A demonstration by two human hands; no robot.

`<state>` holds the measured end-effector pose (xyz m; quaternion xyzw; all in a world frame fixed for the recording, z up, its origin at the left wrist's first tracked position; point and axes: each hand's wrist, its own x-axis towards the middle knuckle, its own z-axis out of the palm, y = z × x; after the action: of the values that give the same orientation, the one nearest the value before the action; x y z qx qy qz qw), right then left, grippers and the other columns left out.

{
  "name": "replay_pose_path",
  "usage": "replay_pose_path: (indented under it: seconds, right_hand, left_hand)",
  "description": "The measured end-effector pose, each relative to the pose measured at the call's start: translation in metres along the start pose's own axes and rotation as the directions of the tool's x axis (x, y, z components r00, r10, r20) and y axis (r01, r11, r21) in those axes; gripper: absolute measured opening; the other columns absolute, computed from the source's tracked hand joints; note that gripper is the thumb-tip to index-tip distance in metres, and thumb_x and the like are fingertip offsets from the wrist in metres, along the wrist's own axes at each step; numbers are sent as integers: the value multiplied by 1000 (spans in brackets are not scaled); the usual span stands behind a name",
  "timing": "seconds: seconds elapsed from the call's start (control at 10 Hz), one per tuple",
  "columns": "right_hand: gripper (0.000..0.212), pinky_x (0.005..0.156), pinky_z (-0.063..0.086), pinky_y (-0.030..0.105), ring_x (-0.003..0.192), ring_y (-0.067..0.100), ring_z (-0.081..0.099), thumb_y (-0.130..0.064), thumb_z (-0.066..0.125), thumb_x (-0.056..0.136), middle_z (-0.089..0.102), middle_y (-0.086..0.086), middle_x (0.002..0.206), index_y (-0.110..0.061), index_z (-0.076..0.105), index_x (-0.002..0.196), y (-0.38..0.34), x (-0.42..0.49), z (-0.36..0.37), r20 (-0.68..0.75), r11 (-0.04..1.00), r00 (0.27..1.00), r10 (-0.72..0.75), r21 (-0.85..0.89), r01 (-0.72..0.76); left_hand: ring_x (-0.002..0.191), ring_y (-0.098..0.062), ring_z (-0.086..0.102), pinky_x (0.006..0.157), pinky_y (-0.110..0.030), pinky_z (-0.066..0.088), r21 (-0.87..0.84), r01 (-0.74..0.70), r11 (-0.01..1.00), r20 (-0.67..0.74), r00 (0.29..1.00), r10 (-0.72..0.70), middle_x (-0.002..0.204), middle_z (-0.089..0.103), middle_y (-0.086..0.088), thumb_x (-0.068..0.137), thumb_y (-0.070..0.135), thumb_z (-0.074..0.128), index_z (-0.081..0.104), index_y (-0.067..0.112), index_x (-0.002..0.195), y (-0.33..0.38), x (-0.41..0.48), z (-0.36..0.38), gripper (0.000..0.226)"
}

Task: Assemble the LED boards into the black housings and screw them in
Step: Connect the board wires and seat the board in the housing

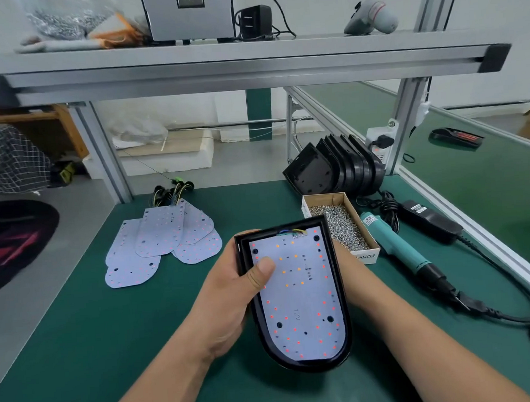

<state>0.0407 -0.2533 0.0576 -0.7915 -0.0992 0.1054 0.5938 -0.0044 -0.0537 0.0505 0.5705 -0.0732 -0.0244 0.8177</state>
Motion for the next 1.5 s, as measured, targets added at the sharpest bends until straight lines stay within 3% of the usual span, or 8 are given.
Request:
replay_pose_path:
  seconds: [0.2,0.3,0.5,0.7,0.8,1.1,1.3,1.5]
  right_hand:
    - [21,79,58,30,85,1,70,-10,61,97,79,-9,97,-25,76,100,4,0,-9,122,982,987,-104,-142,121]
    - [34,92,61,48,112,25,74,-4,58,102,78,3,118,-26,74,123,2,-1,-13,137,984,975,-172,61,165]
    - [44,83,56,18,106,0,72,-2,59,96,79,-13,113,-39,78,111,3,-2,-11,204,977,961,-190,-54,204]
    - [14,73,54,55,83,18,62,-8,58,106,73,26,98,-3,70,102,10,10,-3,165,971,965,-202,-94,219]
    - [24,64,34,44,74,22,48,-23,67,106,59,20,82,1,66,102,18,11,-4,144,982,971,-191,43,186]
    - [25,51,41,25,51,11,49,-5,56,107,59,-15,63,-21,65,90,20,14,-5,63,978,977,-203,-27,205]
    - [26,52,35,30,51,17,48,-15,65,101,58,-1,54,-25,61,78,24,14,-4,20,982,985,-173,-75,174]
    - [27,54,46,27,59,21,59,-33,71,84,65,8,64,-9,61,85,17,11,-2,69,981,979,-192,3,193]
  left_hand:
    - [129,-34,67,112,-57,50,86,5,996,-49,999,-1,139,71,-10,94,20,73,58,12,142,-9,5,-6,50]
    - [128,-33,67,111,-56,51,97,24,995,-55,998,-19,138,71,-9,94,21,73,59,13,141,-12,5,-9,49]
    - [129,-33,67,107,-49,56,51,70,996,-34,997,-69,138,71,-10,93,22,73,58,11,141,-8,3,-4,52]
    - [133,-52,59,109,-65,49,-120,111,987,14,994,-110,146,60,-29,97,22,68,52,2,148,-5,1,-10,57]
    - [126,-46,66,97,-53,58,-239,147,960,15,989,-148,142,63,-30,95,25,70,58,1,143,-5,3,-15,55]
    - [83,-32,76,67,-40,63,-331,270,904,-31,955,-296,106,76,-21,95,27,67,72,0,124,-11,6,-22,40]
    - [100,-34,78,80,-43,64,-314,304,899,63,952,-300,120,76,-23,98,24,68,78,3,120,-10,4,-21,32]
    - [109,-38,75,88,-47,62,-344,290,893,138,956,-258,131,69,-29,88,26,84,68,-2,133,-8,4,-20,56]
